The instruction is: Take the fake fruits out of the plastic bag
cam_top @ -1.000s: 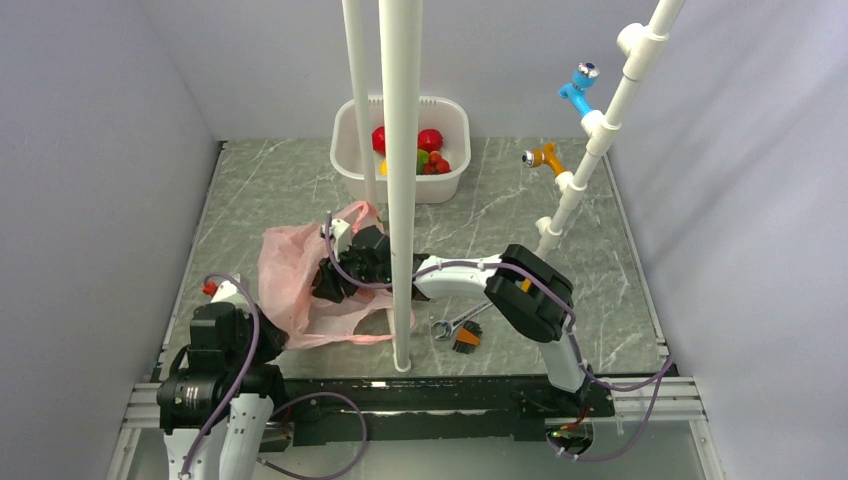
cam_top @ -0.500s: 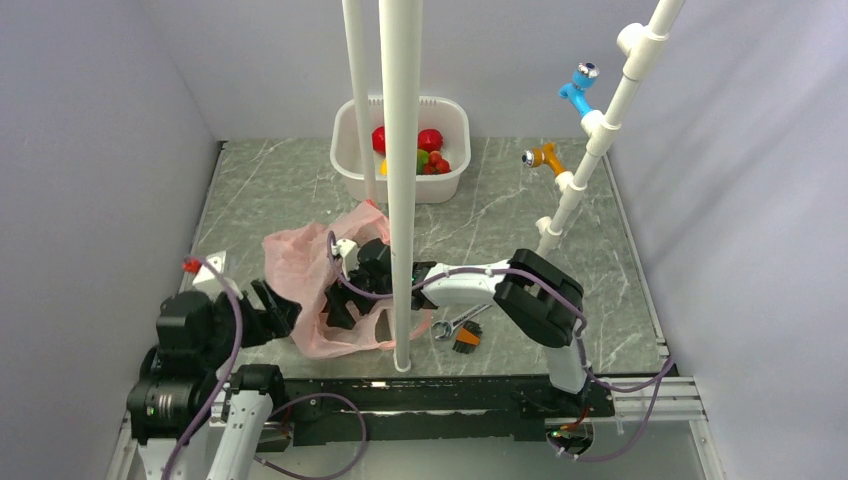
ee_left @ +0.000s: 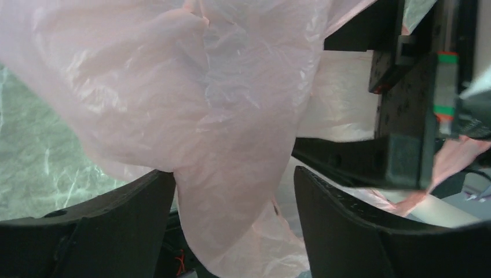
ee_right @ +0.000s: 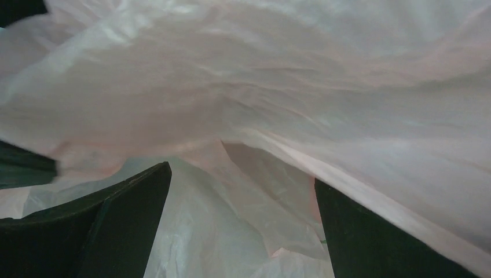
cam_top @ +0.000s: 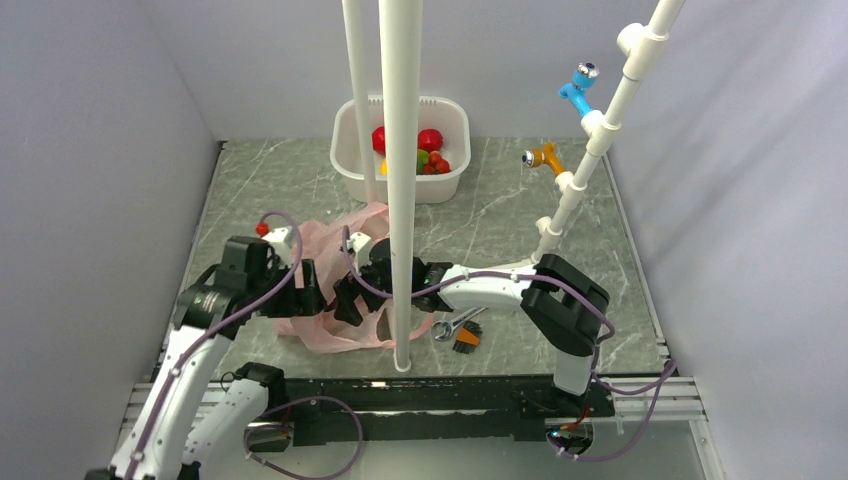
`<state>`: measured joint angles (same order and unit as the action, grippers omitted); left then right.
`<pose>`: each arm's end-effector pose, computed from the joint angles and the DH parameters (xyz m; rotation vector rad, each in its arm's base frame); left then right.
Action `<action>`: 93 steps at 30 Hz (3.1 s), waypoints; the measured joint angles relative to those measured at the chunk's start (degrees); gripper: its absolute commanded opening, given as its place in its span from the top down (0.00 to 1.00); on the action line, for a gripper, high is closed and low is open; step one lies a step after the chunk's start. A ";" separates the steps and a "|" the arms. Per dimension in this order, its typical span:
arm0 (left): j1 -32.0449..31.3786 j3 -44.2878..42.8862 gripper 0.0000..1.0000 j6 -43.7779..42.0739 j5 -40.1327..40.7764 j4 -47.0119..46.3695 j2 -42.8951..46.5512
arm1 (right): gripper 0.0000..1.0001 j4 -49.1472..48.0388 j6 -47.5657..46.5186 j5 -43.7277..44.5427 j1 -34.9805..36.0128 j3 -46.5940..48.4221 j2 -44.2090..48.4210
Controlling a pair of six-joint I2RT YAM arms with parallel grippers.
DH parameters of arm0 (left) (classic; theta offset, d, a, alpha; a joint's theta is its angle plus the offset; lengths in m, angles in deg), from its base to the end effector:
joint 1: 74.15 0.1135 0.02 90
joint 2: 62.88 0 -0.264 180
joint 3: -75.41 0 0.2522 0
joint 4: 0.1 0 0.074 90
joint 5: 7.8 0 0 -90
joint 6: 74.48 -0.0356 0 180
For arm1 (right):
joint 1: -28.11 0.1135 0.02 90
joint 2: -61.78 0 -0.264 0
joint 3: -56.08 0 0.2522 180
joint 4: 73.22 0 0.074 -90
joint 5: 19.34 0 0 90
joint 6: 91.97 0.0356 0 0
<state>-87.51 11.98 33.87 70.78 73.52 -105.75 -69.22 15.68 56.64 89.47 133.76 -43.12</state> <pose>0.1230 -0.0365 0.2946 -0.0258 2.5351 -0.4749 0.1865 0.3596 0.1970 -0.9980 2.0630 1.0361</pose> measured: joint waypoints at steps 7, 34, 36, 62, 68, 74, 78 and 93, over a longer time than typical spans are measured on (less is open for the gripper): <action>-2.97 3.23 0.83 5.14 5.14 -2.67 -4.63 | 0.30 1.31 2.29 -3.54 -2.82 -2.93 5.01; -12.17 9.88 0.97 19.28 12.66 1.92 1.92 | 0.66 -22.53 7.80 -16.02 5.14 -7.58 -12.31; -13.07 9.86 0.95 20.15 13.46 2.32 1.90 | 0.62 -24.22 8.26 -13.31 5.20 -7.87 -12.57; -17.59 20.76 0.70 35.39 17.27 -8.66 7.15 | 0.31 -5.35 2.43 -15.87 -0.17 -4.94 9.40; -18.12 21.46 0.65 37.13 18.01 -7.63 12.04 | 0.43 -11.50 4.20 -20.09 2.38 -6.29 3.52; -18.12 19.08 0.37 37.97 18.80 -3.23 16.31 | 0.49 -15.08 6.21 -18.75 4.09 -8.09 -7.93; -18.12 14.73 0.18 36.76 19.17 1.40 15.67 | 0.49 -18.71 7.28 -18.14 4.22 -7.41 -10.47; -18.05 -0.63 0.28 12.35 20.61 -2.62 -18.10 | 0.41 -19.45 13.60 -14.86 3.04 -10.58 -7.41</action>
<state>-105.57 11.35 46.22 91.39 70.89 -123.85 -88.67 29.27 41.78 92.51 123.18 -50.53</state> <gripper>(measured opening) 0.889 0.582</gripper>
